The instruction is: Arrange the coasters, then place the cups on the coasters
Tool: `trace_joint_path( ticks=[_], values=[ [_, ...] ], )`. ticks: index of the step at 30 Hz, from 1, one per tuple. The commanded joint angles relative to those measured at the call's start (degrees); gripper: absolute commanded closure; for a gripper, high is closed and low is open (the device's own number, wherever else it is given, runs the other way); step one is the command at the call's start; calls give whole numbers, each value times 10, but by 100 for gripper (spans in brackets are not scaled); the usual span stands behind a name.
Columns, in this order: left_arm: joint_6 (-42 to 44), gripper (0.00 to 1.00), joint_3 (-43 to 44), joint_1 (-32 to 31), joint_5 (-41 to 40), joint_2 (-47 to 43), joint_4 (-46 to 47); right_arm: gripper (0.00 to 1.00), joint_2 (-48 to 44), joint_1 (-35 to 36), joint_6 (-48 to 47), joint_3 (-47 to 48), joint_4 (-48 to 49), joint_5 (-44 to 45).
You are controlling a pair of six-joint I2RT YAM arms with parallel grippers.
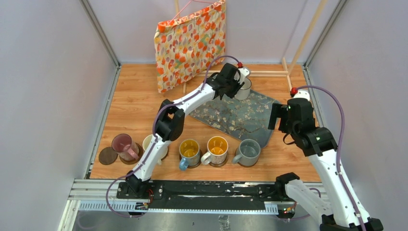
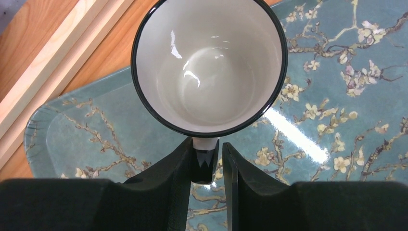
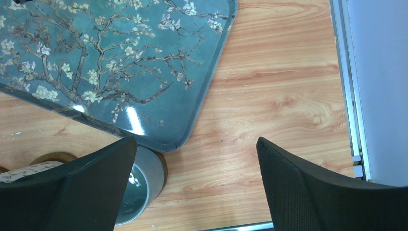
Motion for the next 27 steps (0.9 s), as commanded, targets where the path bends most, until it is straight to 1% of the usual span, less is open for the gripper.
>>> trace_joint_path(
  ticks=[1, 5, 8, 10, 11, 12, 15, 20, 24, 27],
  values=[
    [-3, 67, 29, -7, -8, 20, 6, 0, -6, 9, -9, 3, -17, 9],
    [-6, 71, 43, -9, -21, 32, 6, 0, -5, 9, -8, 4, -16, 9],
    [-10, 79, 44, -10, -25, 32, 8, 0, -7, 9, -9, 4, -16, 8],
    [-11, 87, 41, -10, -28, 26, 8, 0, -7, 9, -9, 3, -15, 7],
    [-13, 97, 39, -10, -32, 23, 9, 0, -6, 9, -9, 3, -15, 6],
    [-15, 100, 33, -10, -36, 18, 12, 0, -6, 9, -9, 4, -15, 4],
    [-23, 100, -9, -12, -59, -14, 42, 0, -4, 9, -10, 6, -15, 5],
    [-30, 100, -111, -15, -101, -93, 110, 0, -7, 9, -10, 6, -15, 3],
    [-51, 100, -171, -15, -129, -149, 146, 0, -8, 9, -9, 4, -14, -2],
    [-70, 100, -211, -15, -153, -190, 157, 0, -10, 9, -9, 4, -14, -4]
  ],
)
